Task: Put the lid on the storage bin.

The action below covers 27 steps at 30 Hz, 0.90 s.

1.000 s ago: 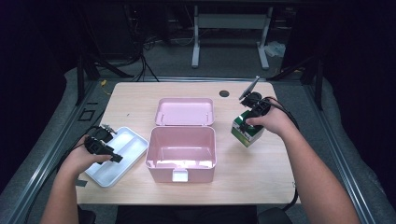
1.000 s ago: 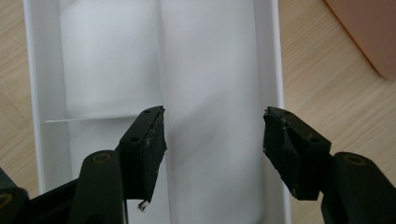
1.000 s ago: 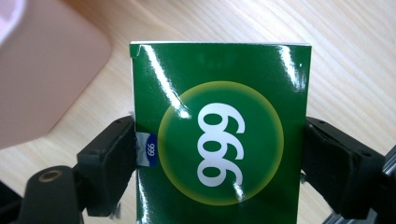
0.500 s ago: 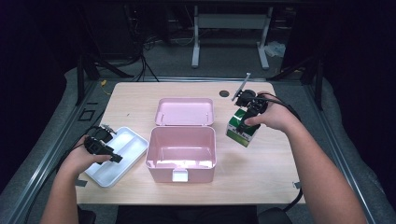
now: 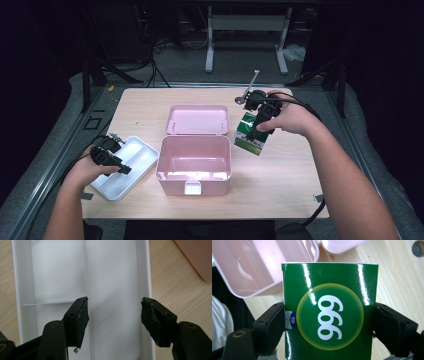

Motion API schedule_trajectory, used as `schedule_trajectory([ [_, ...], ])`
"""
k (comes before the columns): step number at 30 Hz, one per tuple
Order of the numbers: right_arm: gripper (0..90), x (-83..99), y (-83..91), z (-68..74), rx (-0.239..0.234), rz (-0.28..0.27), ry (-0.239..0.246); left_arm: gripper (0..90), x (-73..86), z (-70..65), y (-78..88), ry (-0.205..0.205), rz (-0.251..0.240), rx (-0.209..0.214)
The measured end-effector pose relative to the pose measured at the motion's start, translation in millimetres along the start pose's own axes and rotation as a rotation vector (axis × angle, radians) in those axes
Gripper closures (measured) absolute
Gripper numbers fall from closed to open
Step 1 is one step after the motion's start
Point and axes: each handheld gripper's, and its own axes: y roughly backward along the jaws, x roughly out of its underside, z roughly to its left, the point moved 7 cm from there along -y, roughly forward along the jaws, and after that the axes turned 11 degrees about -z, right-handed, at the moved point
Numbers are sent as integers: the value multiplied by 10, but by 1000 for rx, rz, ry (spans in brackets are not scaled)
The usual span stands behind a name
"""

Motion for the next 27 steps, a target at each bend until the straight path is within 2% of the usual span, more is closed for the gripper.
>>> schedule_trajectory([
  [8, 160, -234, -50, 204, -35, -1, 31, 390, 4, 7, -3, -1, 1, 1],
  [12, 160, -365, -108, 323, -58, 4, 75, 390, 7, 10, -4, -2, 2, 1],
  [14, 160, -425, -153, 397, -89, 6, 87, 390, 7, 11, -4, -2, 2, 0],
  [16, 160, -498, -237, 486, -129, -40, 97, 390, 6, 12, 3, -2, 1, 1],
  [17, 160, -513, -224, 500, -102, 11, 126, 390, 5, 13, 7, -2, -2, 1],
  [18, 160, -538, -227, 515, -77, 34, 154, 390, 6, 13, 10, -1, -2, 2],
  [19, 160, -567, -266, 556, -101, 2, 149, 389, 7, 15, 12, 1, -4, 3],
  [21, 160, -632, -322, 637, -128, -17, 167, 390, 9, 19, 14, 0, -5, 3],
  [27, 159, -731, -419, 757, -140, 11, 223, 389, 14, 21, 17, 1, -5, 3],
])
